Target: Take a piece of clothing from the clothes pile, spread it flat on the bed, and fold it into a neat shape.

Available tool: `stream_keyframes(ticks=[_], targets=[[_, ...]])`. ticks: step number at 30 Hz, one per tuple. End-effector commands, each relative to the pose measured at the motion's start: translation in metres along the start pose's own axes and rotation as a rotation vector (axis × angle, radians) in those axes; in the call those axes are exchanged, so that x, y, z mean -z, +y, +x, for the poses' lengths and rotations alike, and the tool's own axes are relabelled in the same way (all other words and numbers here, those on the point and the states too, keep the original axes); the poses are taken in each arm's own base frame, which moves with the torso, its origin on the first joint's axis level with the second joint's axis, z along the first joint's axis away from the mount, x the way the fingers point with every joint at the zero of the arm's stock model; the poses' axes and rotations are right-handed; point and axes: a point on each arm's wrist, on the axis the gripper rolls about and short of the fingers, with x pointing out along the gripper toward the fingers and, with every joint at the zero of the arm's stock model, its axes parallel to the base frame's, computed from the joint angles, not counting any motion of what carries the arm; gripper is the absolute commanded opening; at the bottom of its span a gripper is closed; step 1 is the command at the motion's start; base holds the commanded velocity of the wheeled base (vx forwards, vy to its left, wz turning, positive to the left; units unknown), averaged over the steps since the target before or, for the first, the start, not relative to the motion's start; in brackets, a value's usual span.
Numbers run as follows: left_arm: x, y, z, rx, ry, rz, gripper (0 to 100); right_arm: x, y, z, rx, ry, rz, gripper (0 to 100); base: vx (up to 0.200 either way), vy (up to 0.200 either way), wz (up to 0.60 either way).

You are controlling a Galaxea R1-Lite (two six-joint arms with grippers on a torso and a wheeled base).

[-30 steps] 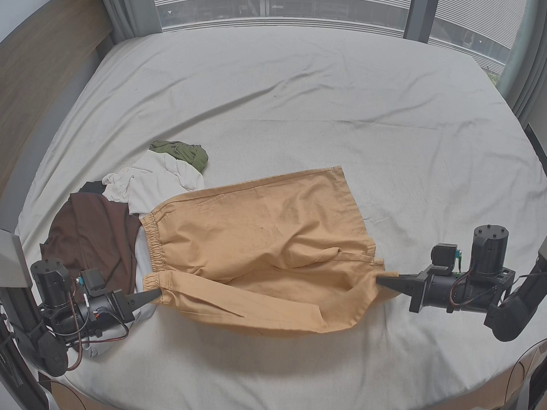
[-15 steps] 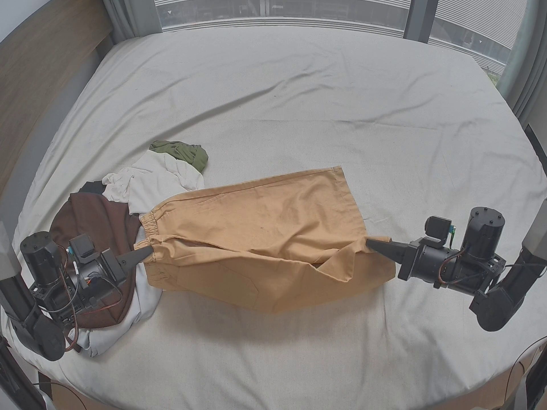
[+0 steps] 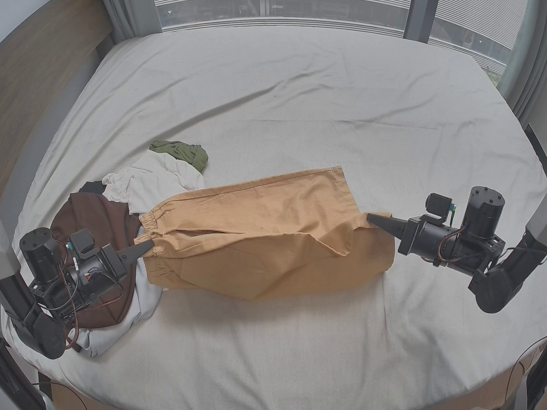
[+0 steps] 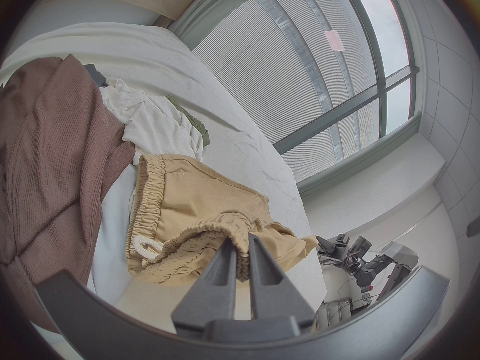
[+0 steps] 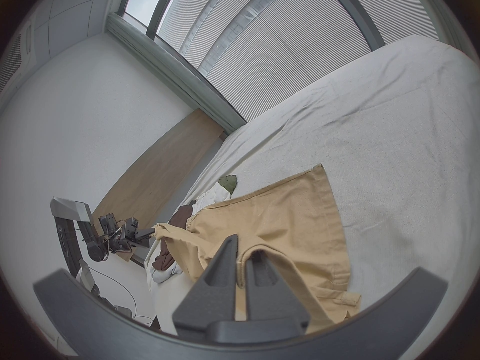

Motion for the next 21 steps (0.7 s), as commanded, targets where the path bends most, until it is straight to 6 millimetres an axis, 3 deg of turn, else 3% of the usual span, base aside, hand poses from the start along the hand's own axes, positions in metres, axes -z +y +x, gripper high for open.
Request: stream_keyframes(ticks=[1, 21], targets=[[-0.002, -0.001, 0.000, 0.004, -0.008, 0.003, 0, -0.012, 0.002, 0.005, -0.012, -0.029, -0.017, 0, 0.000, 0.000, 0.00], [-0.008, 0.014, 0.016, -0.086, -0.081, 0.000, 0, -0.061, -0.005, 0.038, -0.008, -0.069, -0.038, 0, 0.000, 0.000, 0.00]])
